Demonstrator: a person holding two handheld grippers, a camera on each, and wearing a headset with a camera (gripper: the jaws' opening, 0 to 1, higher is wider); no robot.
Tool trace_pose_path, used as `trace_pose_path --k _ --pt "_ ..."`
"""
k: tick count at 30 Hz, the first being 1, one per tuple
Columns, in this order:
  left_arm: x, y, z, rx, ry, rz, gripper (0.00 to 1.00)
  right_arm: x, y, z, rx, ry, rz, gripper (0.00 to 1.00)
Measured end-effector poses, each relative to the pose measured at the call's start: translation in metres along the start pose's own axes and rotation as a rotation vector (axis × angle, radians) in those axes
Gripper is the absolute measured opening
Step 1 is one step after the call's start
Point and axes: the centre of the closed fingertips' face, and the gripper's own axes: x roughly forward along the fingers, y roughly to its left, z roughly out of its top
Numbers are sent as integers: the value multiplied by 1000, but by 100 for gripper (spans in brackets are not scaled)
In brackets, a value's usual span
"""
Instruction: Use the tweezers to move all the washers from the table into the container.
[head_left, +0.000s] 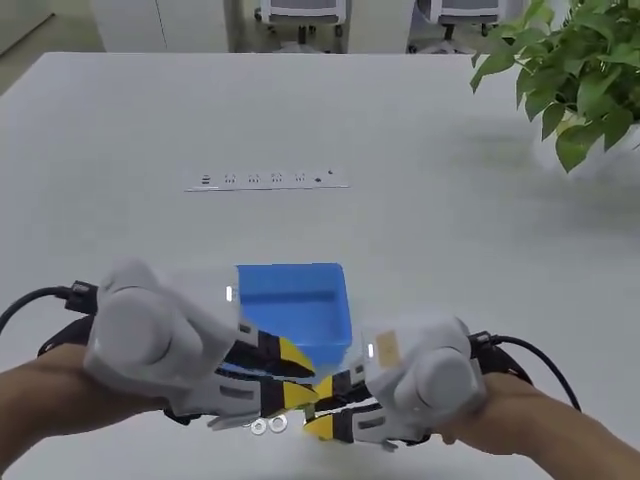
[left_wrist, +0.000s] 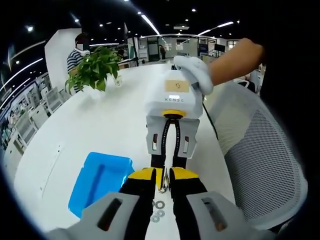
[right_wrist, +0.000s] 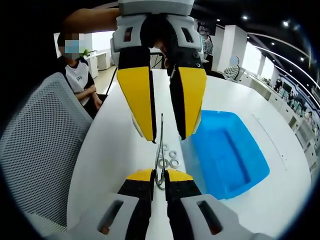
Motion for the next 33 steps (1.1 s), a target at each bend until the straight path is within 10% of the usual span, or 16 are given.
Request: trace_pose_path --k 18,33 --pt "-27 13 1 -169 -164 115 83 -16 -7 24 19 -37 1 10" --pt "-45 20 -8 -219 -164 202 99 -31 -24 45 19 -71 -8 10"
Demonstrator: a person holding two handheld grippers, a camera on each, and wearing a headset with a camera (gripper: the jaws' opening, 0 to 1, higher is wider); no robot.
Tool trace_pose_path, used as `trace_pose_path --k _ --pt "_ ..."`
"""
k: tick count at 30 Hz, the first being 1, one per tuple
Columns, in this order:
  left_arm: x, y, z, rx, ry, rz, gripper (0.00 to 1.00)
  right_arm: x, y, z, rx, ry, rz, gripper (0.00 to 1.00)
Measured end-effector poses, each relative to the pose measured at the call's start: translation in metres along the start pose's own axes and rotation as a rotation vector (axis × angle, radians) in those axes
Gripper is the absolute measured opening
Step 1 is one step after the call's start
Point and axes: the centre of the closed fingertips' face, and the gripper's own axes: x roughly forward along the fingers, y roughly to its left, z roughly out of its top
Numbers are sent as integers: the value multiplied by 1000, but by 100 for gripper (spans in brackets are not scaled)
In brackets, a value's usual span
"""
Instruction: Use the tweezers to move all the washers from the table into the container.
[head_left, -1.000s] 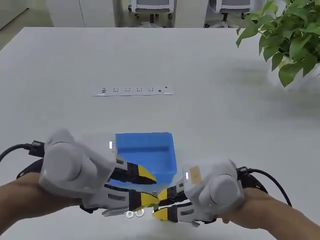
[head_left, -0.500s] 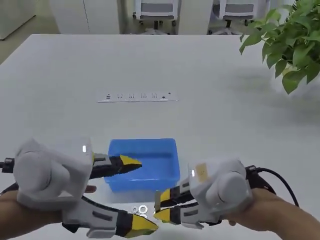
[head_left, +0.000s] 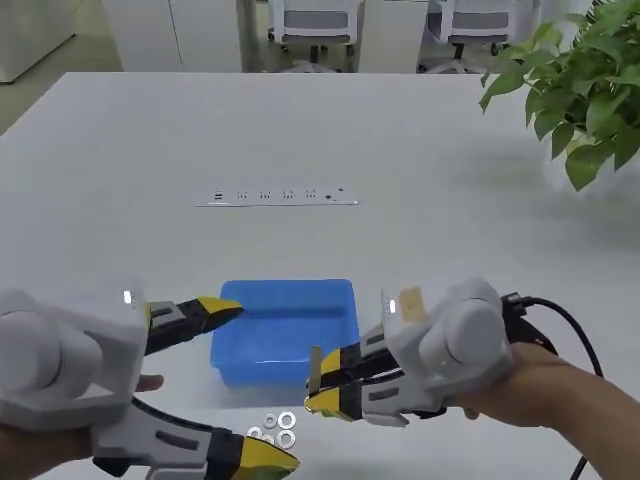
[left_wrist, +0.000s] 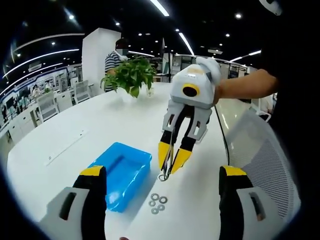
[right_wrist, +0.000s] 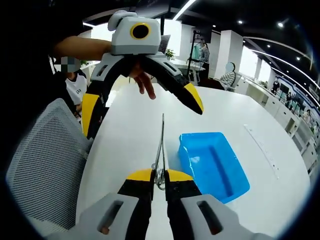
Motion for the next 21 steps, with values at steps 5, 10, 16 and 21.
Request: trace_pose_path --k 5,10,16,21 --pt "-2 -1 -1 -5 -3 7 99 -4 -8 7 10 -19 -13 10" --pt "-4 -1 -1 -7 -3 12 99 -8 -20 16 13 -45 -36 10" --pt "-8 1 1 -7 -14 23 99 -10 -33 22 0 -63 -50 10" --pt "-9 4 2 -12 -19 35 99 -7 -44 24 -27 -77 -71 10"
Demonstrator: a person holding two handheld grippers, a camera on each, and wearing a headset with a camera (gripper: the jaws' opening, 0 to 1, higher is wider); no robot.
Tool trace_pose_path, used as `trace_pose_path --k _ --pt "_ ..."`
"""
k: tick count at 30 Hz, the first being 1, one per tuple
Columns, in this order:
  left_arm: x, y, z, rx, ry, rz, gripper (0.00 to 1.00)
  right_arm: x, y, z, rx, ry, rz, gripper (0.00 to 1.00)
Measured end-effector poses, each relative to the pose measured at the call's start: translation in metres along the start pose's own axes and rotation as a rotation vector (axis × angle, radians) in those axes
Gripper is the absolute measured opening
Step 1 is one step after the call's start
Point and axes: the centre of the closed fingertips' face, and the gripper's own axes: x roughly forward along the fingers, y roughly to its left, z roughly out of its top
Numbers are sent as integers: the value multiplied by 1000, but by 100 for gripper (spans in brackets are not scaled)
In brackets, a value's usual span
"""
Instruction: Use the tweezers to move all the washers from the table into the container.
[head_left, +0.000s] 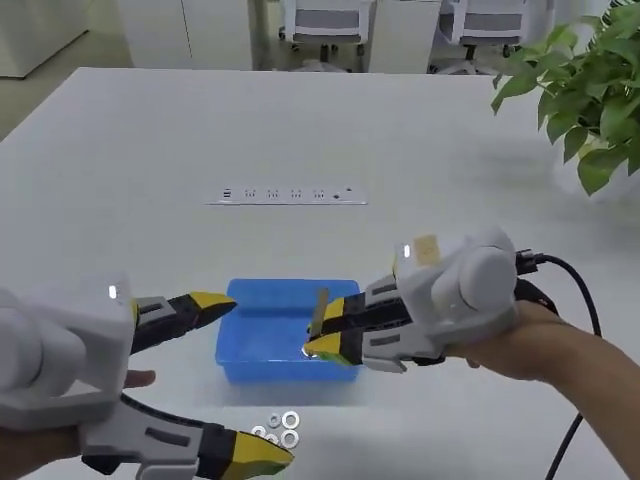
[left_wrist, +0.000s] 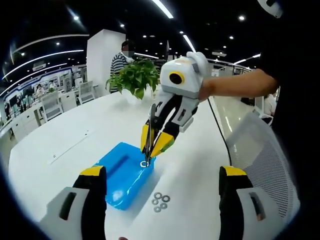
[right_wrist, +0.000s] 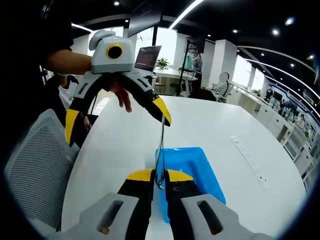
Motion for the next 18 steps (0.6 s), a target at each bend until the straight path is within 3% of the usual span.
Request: trace_pose_path --k 18 --pt "1 7 -3 -6 3 16 96 20 -17 -15 -34 15 -11 10"
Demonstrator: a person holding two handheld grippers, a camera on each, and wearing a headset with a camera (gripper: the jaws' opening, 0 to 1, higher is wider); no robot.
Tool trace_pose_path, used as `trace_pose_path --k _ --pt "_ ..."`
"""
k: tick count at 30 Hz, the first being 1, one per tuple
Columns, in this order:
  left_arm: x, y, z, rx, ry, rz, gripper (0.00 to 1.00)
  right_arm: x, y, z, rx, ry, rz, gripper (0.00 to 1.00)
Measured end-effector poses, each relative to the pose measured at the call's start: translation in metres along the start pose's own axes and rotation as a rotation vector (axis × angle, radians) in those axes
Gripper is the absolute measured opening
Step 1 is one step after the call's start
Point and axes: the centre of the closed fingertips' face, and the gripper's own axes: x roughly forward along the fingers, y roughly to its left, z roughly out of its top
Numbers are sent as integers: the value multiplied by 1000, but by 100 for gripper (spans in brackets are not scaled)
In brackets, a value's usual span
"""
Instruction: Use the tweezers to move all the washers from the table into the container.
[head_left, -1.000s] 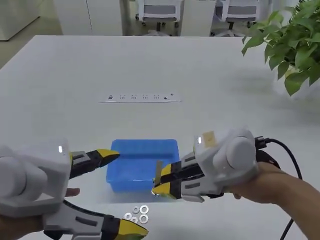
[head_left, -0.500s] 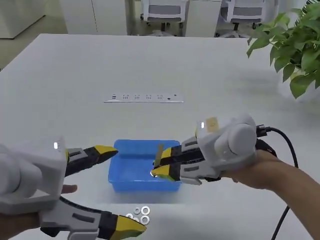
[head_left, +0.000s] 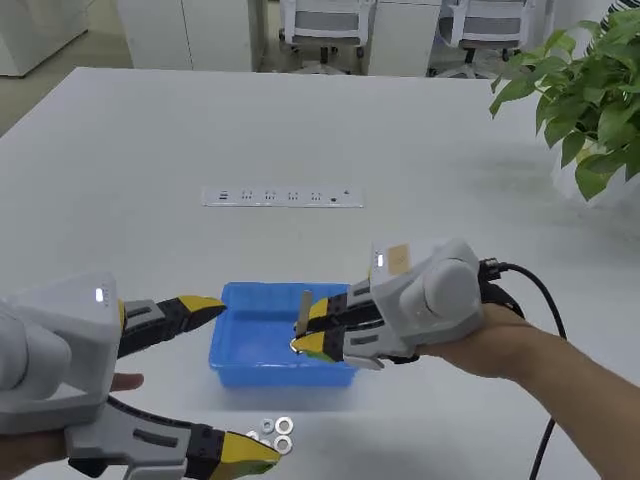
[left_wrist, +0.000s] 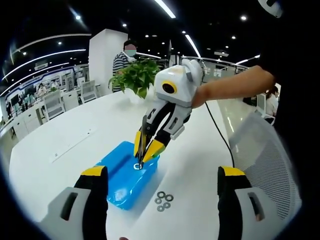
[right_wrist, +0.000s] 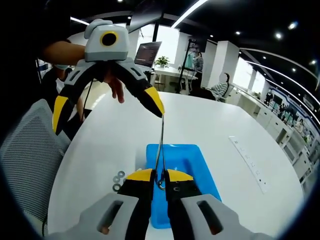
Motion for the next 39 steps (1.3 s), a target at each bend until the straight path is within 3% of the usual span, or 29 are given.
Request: trace_pose_path --k 4,9,16,21,23,26,31,39 --pt "2 3 2 11 -10 4 92 4 -3 -4 5 10 1 10" --pt "5 11 6 34 -17 6 78 10 -6 -11 15 20 3 10" --pt "15 27 18 78 -42 20 48 16 -9 -18 51 17 10 10" --pt "31 44 21 140 -25 31 27 23 -10 -20 58 13 22 10" --pt "38 50 18 190 9 25 24 26 -10 -21 49 17 33 10" --pt "47 54 19 205 18 5 22 28 -10 -23 36 23 43 10" --pt "58 50 9 242 74 -63 14 32 -11 -26 29 27 60 10" --pt "59 56 9 257 81 -70 14 37 -11 -33 24 42 82 10"
